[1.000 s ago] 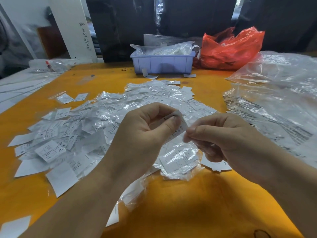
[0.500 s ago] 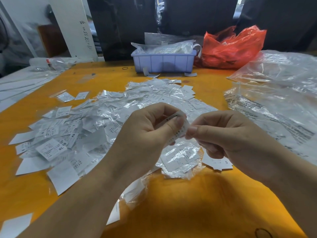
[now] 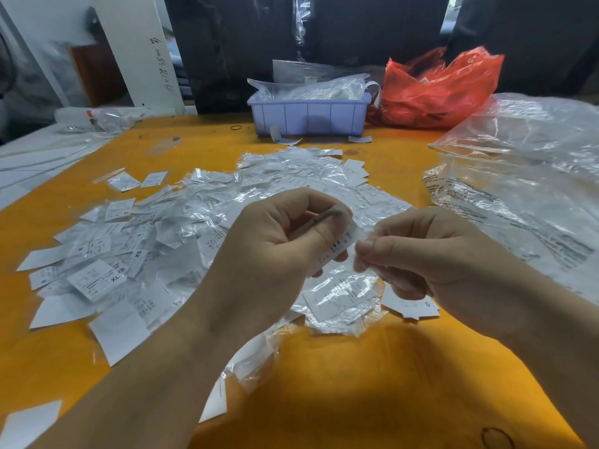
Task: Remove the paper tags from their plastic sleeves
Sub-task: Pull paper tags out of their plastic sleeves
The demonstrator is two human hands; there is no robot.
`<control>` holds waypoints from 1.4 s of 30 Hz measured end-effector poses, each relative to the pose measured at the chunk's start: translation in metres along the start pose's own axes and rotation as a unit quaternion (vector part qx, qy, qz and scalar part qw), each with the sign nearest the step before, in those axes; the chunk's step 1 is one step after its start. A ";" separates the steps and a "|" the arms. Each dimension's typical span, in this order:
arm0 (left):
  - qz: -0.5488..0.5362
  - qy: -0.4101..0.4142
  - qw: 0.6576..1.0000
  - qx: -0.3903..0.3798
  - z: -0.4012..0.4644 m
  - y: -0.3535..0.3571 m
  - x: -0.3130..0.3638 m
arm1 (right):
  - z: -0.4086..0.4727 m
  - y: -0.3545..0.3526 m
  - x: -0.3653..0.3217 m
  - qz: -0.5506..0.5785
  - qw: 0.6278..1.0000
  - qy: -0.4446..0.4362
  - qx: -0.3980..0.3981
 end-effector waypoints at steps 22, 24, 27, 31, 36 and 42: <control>0.197 0.156 0.968 0.033 -0.007 0.005 0.031 | 0.000 -0.002 -0.004 -0.048 0.999 -0.012 0.011; 0.206 0.162 0.964 0.039 -0.007 0.004 0.032 | 0.000 -0.003 -0.004 -0.051 0.999 -0.014 0.012; 0.206 0.163 0.964 0.043 -0.007 0.003 0.033 | 0.000 -0.003 -0.005 -0.047 0.999 -0.016 0.010; 0.163 0.124 0.979 0.022 -0.006 0.004 0.024 | 0.000 -0.002 -0.004 -0.028 0.999 -0.011 0.009; 0.023 0.039 0.999 -0.018 -0.002 0.005 0.006 | 0.000 -0.002 -0.006 -0.009 1.000 -0.017 0.013; -0.031 -0.057 0.997 -0.050 0.000 0.006 -0.015 | 0.001 -0.009 -0.010 0.012 0.999 -0.026 0.041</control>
Point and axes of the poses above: each hand's wrist, its own z-axis towards the middle knuckle, its own y-axis out of the palm, x = y × z, the point moved 10 cm from there along z, towards the middle knuckle, and after that the axes turned 7 degrees about x, right-handed, at the moved point
